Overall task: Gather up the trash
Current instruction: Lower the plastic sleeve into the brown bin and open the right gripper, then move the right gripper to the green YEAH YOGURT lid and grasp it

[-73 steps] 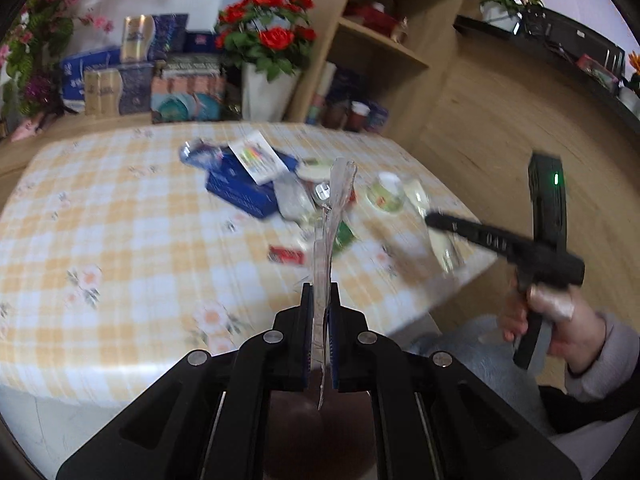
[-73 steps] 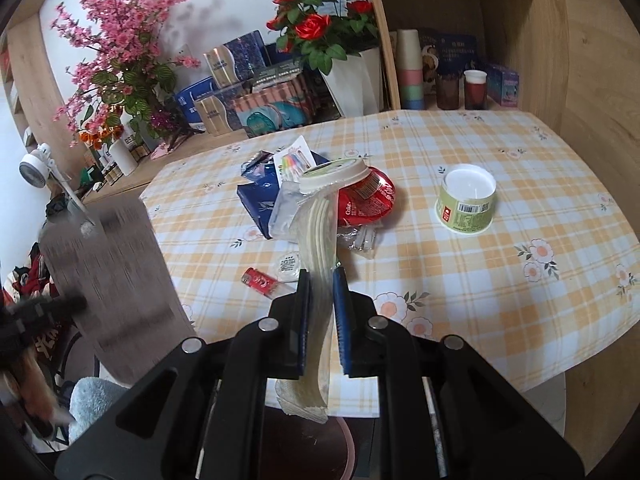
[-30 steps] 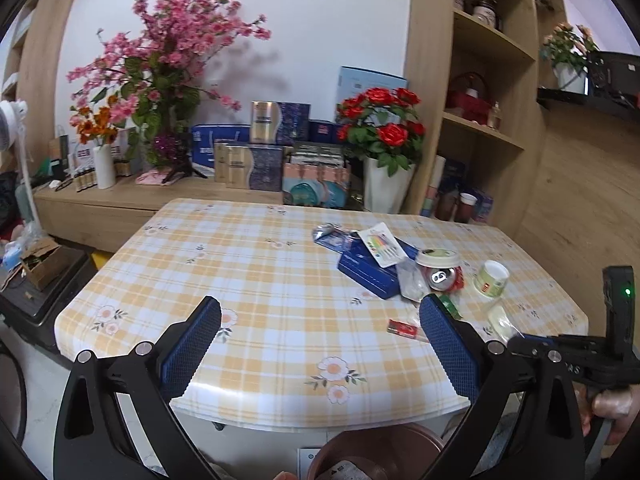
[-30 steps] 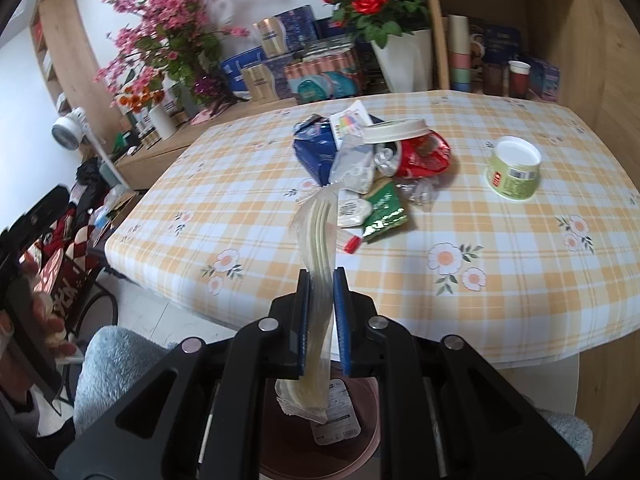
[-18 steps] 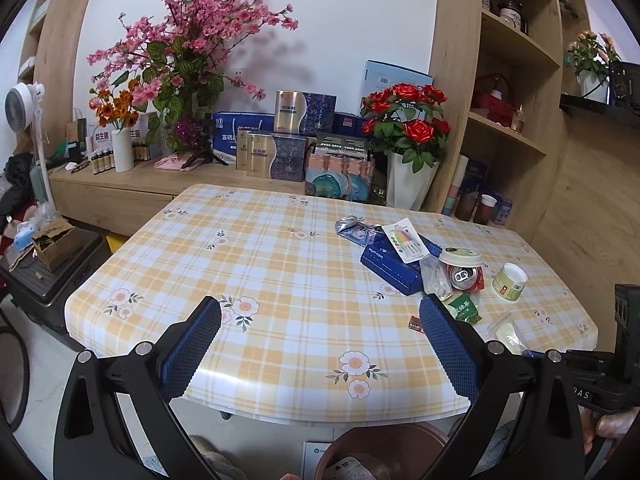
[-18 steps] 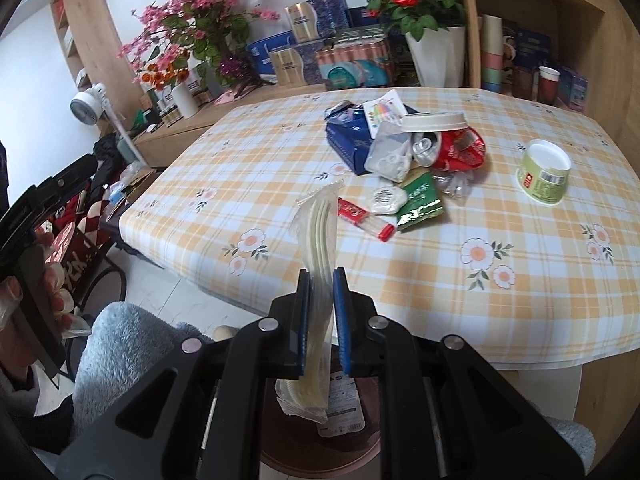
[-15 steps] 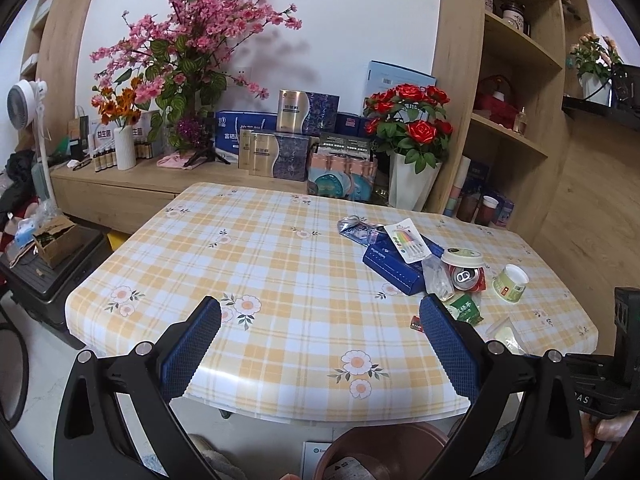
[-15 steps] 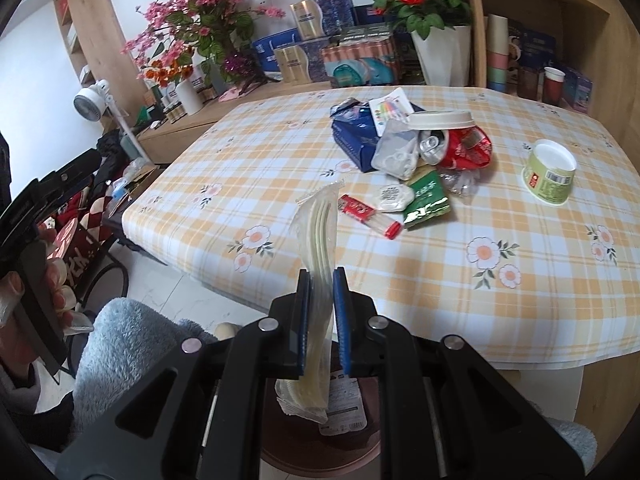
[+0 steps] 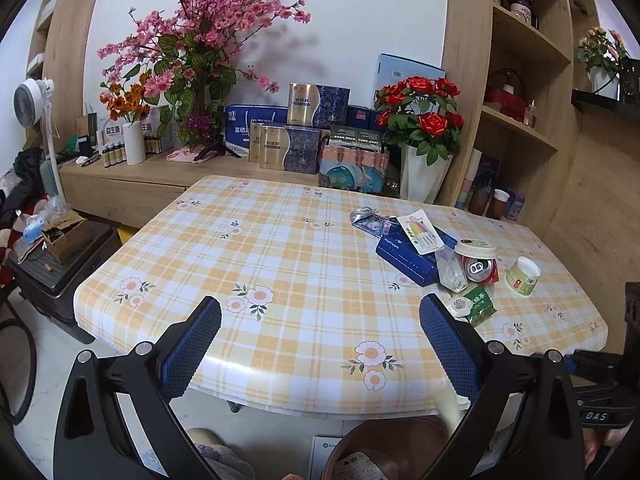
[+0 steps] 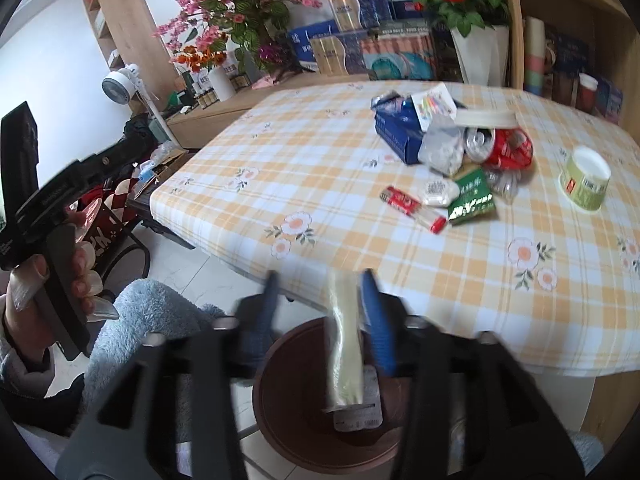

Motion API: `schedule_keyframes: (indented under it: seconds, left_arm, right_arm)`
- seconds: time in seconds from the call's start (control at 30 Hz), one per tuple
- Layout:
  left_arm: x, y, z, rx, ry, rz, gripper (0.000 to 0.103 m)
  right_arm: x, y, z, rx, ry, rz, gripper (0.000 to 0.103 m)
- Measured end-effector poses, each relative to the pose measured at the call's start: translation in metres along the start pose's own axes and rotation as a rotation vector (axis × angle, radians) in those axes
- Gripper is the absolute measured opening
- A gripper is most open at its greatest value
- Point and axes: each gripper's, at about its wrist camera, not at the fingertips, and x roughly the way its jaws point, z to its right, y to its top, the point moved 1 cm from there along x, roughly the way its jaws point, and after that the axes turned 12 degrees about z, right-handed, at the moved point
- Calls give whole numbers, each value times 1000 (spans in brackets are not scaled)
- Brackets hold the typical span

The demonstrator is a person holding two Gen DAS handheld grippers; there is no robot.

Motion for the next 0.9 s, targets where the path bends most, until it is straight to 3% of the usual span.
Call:
schedule_keyframes:
  seconds: [0.07, 0.13, 0.23, 0.6, 0.9]
  left_arm:
    - [0, -1, 0, 5, 6, -1, 97]
    - [1, -1, 0, 6, 9, 0, 97]
    - [2, -2, 0, 13, 18, -2, 97]
    - [7, -2, 2, 31, 33, -7, 97]
    - [15, -4, 5, 5, 23, -37, 97]
  right_arm:
    - [-3, 4, 4, -1, -32, 20, 80]
    - [-7, 9, 11, -3, -72, 44, 92]
    - [-12, 14, 26, -6, -153, 67, 97]
    - [-34, 26, 82, 1, -407, 147, 97]
    - [-44, 25, 114, 72, -434, 174, 97]
